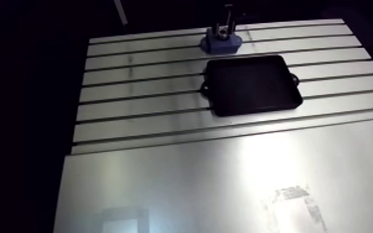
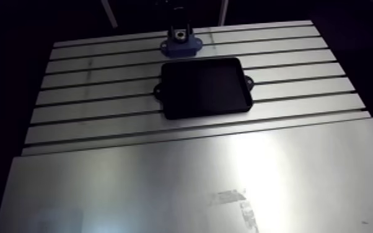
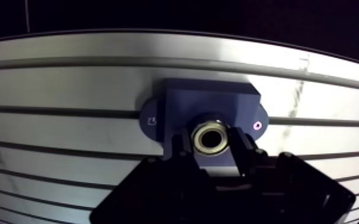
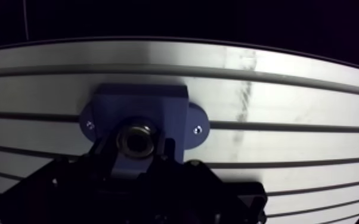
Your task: Pick up the bearing and press it into the housing until flush.
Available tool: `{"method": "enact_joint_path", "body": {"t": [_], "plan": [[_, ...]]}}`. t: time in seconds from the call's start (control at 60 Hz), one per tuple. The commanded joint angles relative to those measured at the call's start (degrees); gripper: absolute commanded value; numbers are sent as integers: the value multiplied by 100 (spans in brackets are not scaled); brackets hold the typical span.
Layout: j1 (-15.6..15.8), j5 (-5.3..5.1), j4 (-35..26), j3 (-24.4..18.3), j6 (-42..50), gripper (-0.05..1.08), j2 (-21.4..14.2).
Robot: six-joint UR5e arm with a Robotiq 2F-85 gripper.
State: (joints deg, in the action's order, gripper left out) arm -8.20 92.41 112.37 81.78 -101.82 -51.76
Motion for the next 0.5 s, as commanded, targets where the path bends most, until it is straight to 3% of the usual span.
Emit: {"method": "enact_joint_path", "body": {"t": [0.017,0.5], "plan": [[-7,0,0,0,0,70,14],[-7,0,0,18,0,70,-4]]}}
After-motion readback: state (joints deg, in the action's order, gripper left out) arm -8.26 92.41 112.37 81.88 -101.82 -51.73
